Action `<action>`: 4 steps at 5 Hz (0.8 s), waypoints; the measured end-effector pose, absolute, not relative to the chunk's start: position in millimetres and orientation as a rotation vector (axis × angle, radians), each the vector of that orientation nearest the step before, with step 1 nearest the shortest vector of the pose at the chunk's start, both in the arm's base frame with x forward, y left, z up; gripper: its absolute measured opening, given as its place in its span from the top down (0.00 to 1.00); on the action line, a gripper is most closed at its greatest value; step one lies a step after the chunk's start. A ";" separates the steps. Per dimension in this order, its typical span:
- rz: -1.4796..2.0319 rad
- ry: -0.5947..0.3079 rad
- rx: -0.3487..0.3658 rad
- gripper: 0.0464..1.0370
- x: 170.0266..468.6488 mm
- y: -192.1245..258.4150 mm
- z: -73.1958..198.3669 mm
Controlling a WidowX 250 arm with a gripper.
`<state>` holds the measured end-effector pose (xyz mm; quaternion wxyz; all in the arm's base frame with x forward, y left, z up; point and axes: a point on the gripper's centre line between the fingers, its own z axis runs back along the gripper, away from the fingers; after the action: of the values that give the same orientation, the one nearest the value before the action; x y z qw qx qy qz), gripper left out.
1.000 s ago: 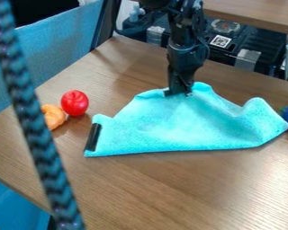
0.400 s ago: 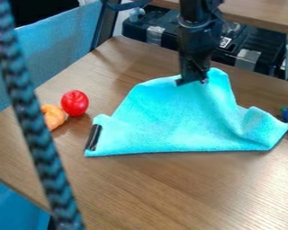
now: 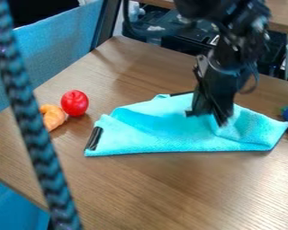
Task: Unfolds the cloth from top to bottom
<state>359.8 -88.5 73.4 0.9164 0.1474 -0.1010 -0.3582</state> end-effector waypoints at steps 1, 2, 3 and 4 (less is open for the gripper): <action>-0.750 -0.157 0.312 0.99 342.0 -96.0 61.3; -0.774 -0.093 0.294 0.99 319.1 -104.9 52.8; -0.788 -0.063 0.235 0.99 302.9 -113.6 67.0; -0.803 -0.042 0.183 0.99 290.9 -122.0 77.2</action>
<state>290.9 -122.0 77.2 0.9161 0.0891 -0.0205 -0.3903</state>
